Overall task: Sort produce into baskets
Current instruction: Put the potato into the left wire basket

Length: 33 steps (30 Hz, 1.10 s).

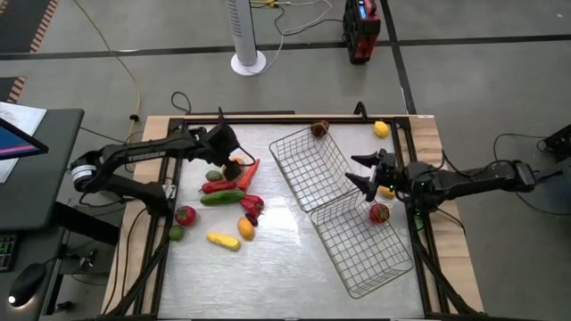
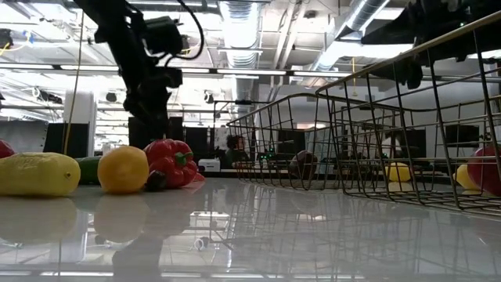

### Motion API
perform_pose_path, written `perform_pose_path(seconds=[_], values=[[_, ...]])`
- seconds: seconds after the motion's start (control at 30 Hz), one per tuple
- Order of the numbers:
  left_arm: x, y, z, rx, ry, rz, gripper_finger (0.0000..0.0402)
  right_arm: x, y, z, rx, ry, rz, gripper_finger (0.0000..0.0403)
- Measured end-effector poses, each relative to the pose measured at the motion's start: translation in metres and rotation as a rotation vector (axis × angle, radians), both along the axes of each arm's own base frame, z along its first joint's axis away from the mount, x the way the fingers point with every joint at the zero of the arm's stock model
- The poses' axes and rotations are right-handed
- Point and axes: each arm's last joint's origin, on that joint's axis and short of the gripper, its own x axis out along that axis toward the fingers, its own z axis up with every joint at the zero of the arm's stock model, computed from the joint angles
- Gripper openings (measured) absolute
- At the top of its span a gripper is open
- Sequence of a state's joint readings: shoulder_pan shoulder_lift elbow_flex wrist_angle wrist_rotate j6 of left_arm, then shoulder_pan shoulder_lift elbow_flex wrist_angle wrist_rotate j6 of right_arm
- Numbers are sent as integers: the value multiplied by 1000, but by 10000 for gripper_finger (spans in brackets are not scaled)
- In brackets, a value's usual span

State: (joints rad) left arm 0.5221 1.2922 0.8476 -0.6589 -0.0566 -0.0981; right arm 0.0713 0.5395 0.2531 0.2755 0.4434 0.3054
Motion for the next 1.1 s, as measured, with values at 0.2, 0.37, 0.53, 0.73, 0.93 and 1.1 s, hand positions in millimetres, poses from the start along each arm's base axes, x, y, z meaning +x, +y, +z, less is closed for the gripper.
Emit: perform_pose_path(seconds=[0.2,0.37,0.53,0.73,0.93,1.1], values=[[-1,11,-18,-98,73,-26,292,9,6,-5,-3,34,19,385],[5,14,-33,-137,125,-53,292,16,10,-12,-10,76,36,385],[10,17,-45,-171,154,-58,292,19,10,-16,-56,119,52,385],[11,17,-47,-181,151,-38,291,20,9,-16,-96,134,71,385],[13,13,-46,-163,162,-47,259,20,10,-16,-97,139,105,385],[15,10,-43,-154,174,-42,235,19,10,-17,-99,152,105,385]])
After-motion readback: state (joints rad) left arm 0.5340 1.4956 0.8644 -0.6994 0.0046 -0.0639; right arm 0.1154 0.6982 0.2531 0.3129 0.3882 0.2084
